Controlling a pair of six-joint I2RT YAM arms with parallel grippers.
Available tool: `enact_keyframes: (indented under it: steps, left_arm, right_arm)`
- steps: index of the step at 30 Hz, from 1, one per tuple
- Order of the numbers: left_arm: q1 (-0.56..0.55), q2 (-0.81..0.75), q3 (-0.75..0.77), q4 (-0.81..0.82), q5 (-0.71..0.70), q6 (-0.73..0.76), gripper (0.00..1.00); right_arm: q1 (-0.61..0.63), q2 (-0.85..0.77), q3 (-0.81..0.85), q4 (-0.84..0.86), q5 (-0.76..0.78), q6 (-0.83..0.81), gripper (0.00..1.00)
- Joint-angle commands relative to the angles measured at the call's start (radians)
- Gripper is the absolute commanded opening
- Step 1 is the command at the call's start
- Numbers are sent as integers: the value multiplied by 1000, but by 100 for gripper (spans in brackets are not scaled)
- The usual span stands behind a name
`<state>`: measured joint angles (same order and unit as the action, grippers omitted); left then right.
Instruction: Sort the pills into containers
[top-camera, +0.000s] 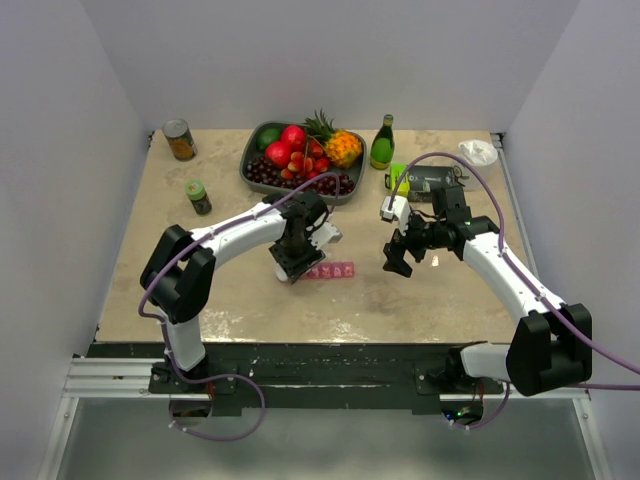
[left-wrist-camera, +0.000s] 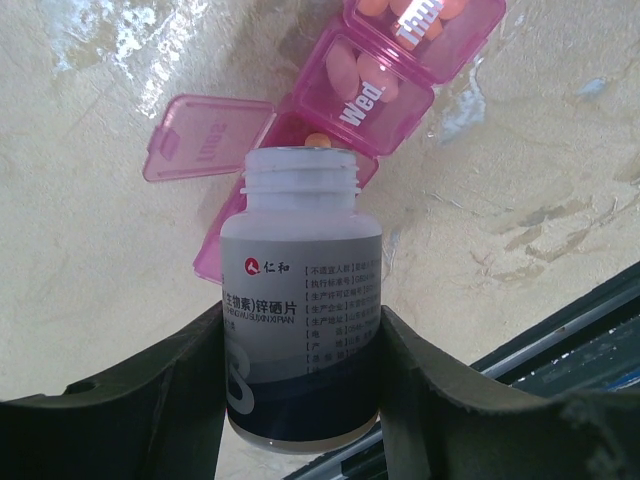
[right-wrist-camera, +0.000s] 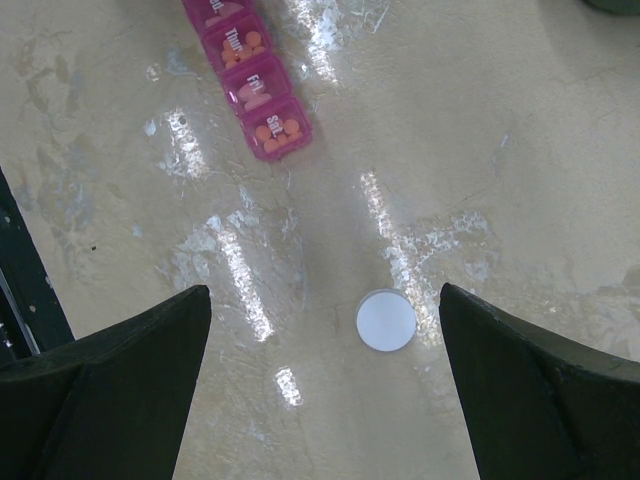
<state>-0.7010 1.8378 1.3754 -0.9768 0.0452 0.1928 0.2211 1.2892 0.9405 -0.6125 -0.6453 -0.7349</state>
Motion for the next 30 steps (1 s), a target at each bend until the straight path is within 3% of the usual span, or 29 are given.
enact_keyframes:
  steps: [1, 30]
  left_arm:
    - [12, -15, -18, 10, 15, -18, 0]
    - [12, -71, -21, 21, 36, -16, 0]
  right_arm:
    - [-6, -1, -5, 5, -16, -15, 99]
    - [-8, 1, -5, 5, -17, -17, 99]
